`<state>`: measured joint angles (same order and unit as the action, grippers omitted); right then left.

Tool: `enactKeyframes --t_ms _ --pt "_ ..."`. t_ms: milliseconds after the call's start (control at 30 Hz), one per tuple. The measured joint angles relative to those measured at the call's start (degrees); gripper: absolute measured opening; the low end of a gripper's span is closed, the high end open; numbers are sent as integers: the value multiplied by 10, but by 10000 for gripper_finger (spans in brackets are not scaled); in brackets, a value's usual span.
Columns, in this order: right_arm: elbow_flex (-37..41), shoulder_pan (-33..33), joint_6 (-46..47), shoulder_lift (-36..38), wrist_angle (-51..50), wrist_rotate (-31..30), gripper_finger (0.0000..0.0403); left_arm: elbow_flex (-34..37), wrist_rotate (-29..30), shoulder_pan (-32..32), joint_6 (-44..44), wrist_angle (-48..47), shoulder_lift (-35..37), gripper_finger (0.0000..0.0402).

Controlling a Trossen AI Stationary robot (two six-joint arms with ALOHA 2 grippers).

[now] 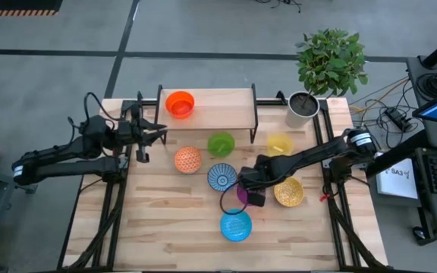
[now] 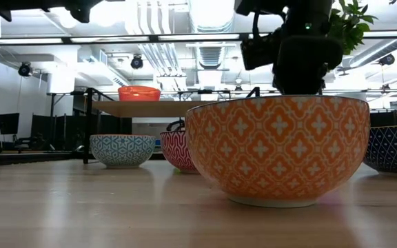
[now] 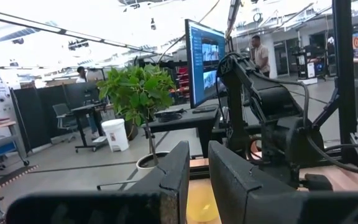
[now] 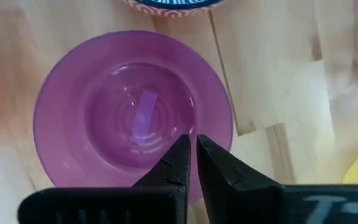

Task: Place and stack bowls onto a shelf
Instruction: Stack the transparent violet bowl on top of the transparent orange bowl on the shelf

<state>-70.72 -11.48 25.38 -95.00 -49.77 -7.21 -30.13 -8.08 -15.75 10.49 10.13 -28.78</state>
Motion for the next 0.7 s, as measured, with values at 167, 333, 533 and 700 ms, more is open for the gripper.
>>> enactKeyframes --t_ms 167,333,533,700 --pt "-6 19 -42 1 22 -3 18 0 0 0 13 -8 0 42" --pt "-22 43 -66 3 24 5 48 0 0 0 15 -8 0 42" --pt "-24 60 -97 2 26 16 114 0 0 0 21 -9 0 42" --pt "-23 59 -138 -5 32 17 151 0 0 0 25 -10 -1 42"
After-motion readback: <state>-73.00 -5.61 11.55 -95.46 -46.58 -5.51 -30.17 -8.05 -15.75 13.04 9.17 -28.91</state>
